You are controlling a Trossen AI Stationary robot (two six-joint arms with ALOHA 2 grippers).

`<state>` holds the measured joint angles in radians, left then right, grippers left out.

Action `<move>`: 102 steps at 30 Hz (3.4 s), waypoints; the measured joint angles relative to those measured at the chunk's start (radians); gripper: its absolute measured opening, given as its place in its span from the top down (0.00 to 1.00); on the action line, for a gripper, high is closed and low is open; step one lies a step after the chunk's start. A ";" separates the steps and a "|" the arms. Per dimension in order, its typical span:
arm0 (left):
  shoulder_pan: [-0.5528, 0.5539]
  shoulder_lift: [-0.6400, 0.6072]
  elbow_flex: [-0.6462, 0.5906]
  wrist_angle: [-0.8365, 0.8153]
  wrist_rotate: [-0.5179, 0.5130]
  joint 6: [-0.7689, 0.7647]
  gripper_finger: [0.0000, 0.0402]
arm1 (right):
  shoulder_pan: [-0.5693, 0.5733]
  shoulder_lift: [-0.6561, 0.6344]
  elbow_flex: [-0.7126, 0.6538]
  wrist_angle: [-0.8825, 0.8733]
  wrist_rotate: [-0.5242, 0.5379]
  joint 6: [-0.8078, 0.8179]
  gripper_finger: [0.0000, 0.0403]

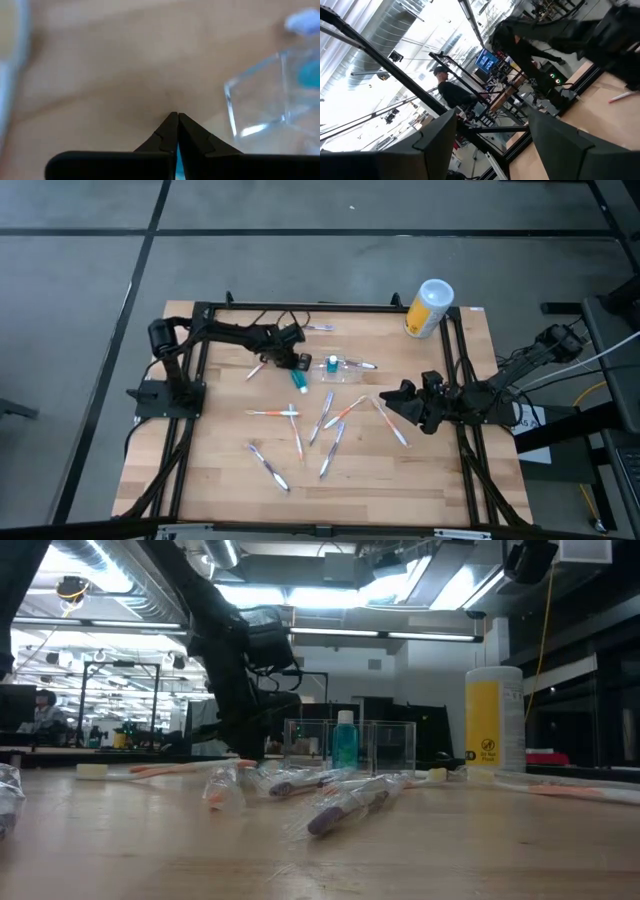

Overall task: Pick & Place toothbrushing station
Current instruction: Put the blue mouthwash into the middle section of the transparent organizer

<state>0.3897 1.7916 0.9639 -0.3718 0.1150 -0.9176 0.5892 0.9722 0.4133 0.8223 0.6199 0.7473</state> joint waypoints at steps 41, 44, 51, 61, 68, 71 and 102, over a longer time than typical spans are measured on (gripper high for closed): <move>-0.446 0.065 -0.008 0.294 -0.294 -0.567 0.99 | 0.189 0.001 0.000 -0.318 0.240 0.296 0.38; -0.447 0.067 -0.008 0.328 -0.314 -0.565 0.99 | 0.174 0.001 0.000 -0.432 0.223 0.397 0.38; -0.442 0.066 -0.008 0.416 -0.345 -0.561 0.99 | 0.082 0.001 0.000 -0.574 0.077 0.536 0.38; -0.501 0.066 0.023 0.412 -0.450 -0.574 0.99 | -0.101 0.002 0.000 -0.553 -0.201 0.597 0.38; -0.550 0.066 0.025 0.416 -0.483 -0.539 0.99 | -0.218 0.050 0.009 -0.562 -0.489 0.357 0.39; -0.583 0.057 0.025 0.422 -0.530 -0.513 0.99 | -0.259 0.106 0.064 -0.592 -0.553 0.124 0.41; -1.005 -0.015 0.083 0.346 -1.026 -0.552 0.99 | -0.410 0.675 0.413 -0.981 -0.391 -0.632 0.60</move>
<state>-0.6154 1.7763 1.0469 -0.0261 -0.9115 -1.4693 0.1794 1.6473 0.8267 -0.1590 0.2292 0.1150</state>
